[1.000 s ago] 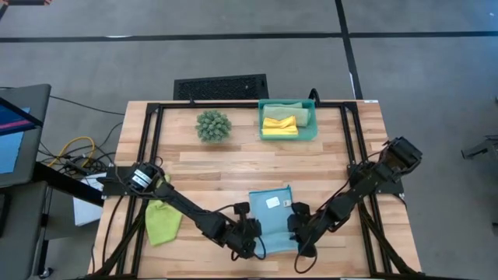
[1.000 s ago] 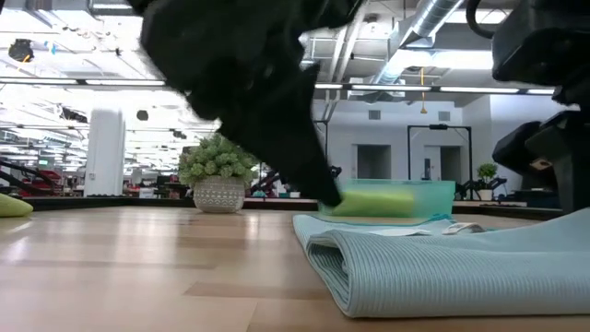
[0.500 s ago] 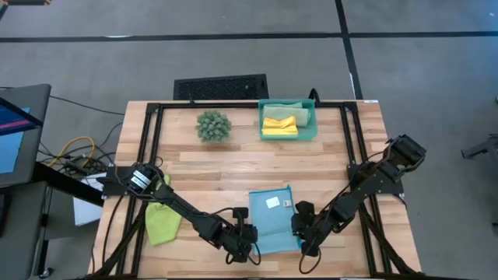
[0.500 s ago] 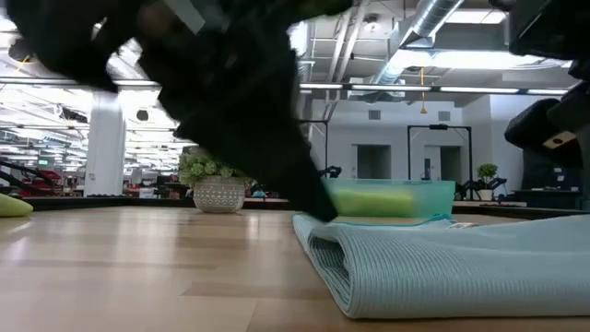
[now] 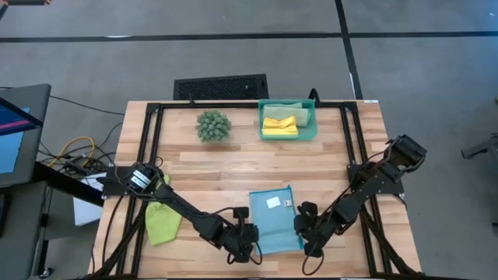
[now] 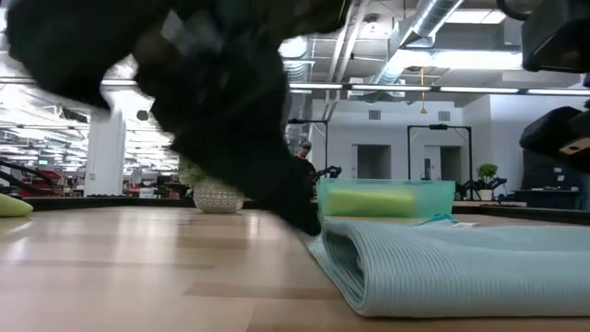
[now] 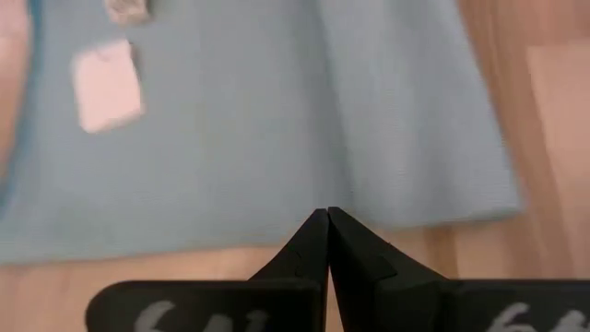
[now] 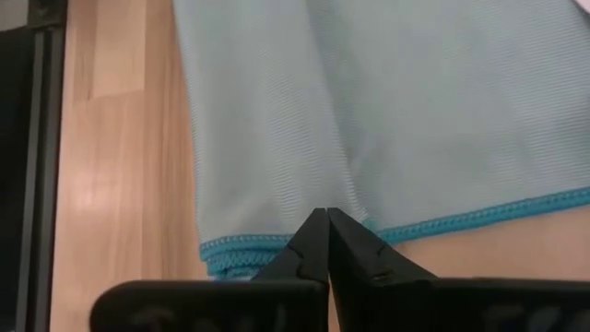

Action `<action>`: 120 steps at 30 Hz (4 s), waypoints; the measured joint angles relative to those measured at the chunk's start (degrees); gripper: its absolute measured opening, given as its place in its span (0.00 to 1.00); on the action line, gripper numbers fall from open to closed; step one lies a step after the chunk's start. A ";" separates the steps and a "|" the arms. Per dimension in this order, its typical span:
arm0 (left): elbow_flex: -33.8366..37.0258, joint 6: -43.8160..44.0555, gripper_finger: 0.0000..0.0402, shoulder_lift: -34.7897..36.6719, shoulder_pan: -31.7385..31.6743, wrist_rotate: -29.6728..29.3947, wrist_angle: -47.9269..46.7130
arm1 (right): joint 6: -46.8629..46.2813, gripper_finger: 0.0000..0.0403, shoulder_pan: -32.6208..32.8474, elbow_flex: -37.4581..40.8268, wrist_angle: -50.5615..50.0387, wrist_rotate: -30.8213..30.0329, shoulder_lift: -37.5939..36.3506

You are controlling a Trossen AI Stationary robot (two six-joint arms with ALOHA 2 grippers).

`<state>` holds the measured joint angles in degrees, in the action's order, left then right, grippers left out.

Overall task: Roll microfiber towels into tight, uniform cylinder then place into a basket
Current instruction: Roll the blue microfiber cloth

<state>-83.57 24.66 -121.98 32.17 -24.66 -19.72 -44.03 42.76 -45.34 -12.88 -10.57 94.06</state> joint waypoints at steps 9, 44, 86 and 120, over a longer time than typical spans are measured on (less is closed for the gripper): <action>-3.44 -2.32 0.00 0.07 1.42 -5.29 0.41 | -1.64 0.05 -0.57 0.00 -1.92 -1.34 -0.78; 2.95 -9.30 0.00 0.05 -0.57 -0.05 18.30 | 37.01 0.49 4.04 -7.95 23.39 -9.48 14.72; 2.74 -14.63 0.00 -4.80 -2.25 1.94 20.70 | 28.49 0.06 3.33 -19.12 2.00 -8.58 16.28; -0.35 -24.10 0.00 -4.21 3.58 -1.19 15.37 | 22.47 0.06 0.71 -14.27 2.93 -4.14 11.56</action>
<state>-83.92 0.56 -126.19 35.75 -25.85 -4.35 -21.56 43.47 -59.61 -9.96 -14.71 105.62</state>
